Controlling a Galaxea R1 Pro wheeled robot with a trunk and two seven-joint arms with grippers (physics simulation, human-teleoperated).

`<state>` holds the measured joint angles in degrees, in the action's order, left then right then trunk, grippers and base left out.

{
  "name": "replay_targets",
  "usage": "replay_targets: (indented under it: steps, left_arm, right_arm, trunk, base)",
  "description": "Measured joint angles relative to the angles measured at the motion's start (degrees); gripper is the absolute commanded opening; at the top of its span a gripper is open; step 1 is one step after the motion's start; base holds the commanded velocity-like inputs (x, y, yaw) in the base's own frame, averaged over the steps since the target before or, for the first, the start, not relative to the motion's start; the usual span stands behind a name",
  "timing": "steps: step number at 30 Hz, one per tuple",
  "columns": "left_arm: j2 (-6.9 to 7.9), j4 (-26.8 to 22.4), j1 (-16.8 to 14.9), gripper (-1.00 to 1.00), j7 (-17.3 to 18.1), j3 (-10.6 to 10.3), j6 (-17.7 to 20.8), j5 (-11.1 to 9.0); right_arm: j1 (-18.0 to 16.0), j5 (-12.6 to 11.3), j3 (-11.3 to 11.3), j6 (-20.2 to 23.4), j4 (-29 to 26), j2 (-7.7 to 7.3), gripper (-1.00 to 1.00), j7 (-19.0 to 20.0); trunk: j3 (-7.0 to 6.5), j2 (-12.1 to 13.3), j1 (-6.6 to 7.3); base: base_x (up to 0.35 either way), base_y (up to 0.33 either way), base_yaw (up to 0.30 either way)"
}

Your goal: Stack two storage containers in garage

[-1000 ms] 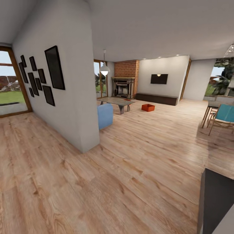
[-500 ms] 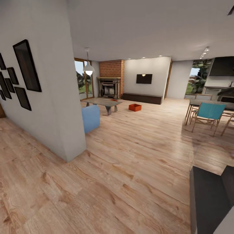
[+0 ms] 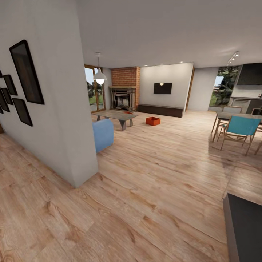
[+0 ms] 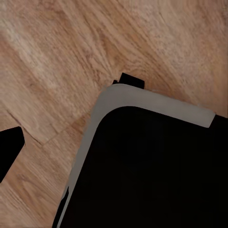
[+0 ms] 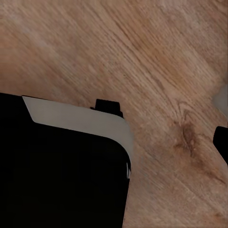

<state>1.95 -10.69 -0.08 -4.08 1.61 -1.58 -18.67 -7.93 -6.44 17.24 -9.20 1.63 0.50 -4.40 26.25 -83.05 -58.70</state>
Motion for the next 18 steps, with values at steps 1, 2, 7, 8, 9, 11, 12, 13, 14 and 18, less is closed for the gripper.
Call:
replay_targets:
  steps: [1,2,7,8,9,11,12,13,14,18]
  left_arm:
    - [0.00,0.0,0.0,1.00,0.0,0.0,0.0,0.0]
    - [0.00,0.0,0.0,1.00,0.0,0.0,0.0,0.0]
    - [0.00,0.0,0.0,1.00,0.0,0.0,0.0,0.0]
    - [0.01,0.0,0.0,1.00,0.0,0.0,0.0,0.0]
    - [0.01,0.0,0.0,1.00,0.0,0.0,0.1,0.0]
    - [0.00,0.0,0.0,1.00,0.0,0.0,0.1,0.0]
    - [0.01,0.0,0.0,1.00,0.0,0.0,0.1,0.0]
    - [0.01,0.0,0.0,1.00,0.0,0.0,0.1,0.0]
    - [0.03,0.0,0.0,1.00,0.0,0.0,0.1,0.0]
    - [0.07,0.0,0.0,1.00,0.0,0.0,0.1,-0.1]
  right_arm:
    - [0.0,0.0,0.0,0.0,0.0,0.00,1.00,0.0]
    - [0.0,0.0,-0.1,-0.1,0.0,-0.02,1.00,0.0]
    - [0.0,-0.1,-0.1,-0.2,0.0,0.03,1.00,0.0]
    - [0.0,-0.1,-0.1,-0.1,0.0,0.08,1.00,0.0]
    - [0.0,-0.1,-0.2,-0.1,0.0,0.12,1.00,0.0]
    - [0.0,-0.2,-0.2,-0.1,0.0,0.17,1.00,0.0]
    - [0.0,-0.1,-0.2,-0.1,0.0,0.13,1.00,0.0]
    - [0.0,-0.1,-0.2,-0.1,0.0,0.10,1.00,0.0]
    - [0.0,-0.1,-0.2,-0.1,0.0,0.12,1.00,0.0]
    - [0.0,-0.1,-0.2,-0.1,0.0,0.15,1.00,0.0]
  trunk:
    - [0.00,0.0,0.00]
    - [0.00,0.0,0.00]
    - [0.00,0.0,0.00]
    - [0.00,0.0,0.00]
    - [0.00,0.0,0.00]
    - [0.00,0.0,0.00]
    - [0.00,0.0,0.00]
    - [0.00,0.0,0.00]
    - [0.00,0.0,0.00]
    - [0.00,0.0,0.00]
  base:
    - [0.319,0.185,0.000]
    - [0.319,0.185,0.000]
    - [0.319,0.185,-0.063]
    - [0.319,0.185,-0.188]
    - [0.319,0.185,-0.209]
    - [0.319,0.185,-0.230]
    - [0.319,0.183,-0.242]
    - [0.319,0.160,-0.245]
    - [0.320,0.130,-0.246]
    - [0.321,0.062,-0.248]
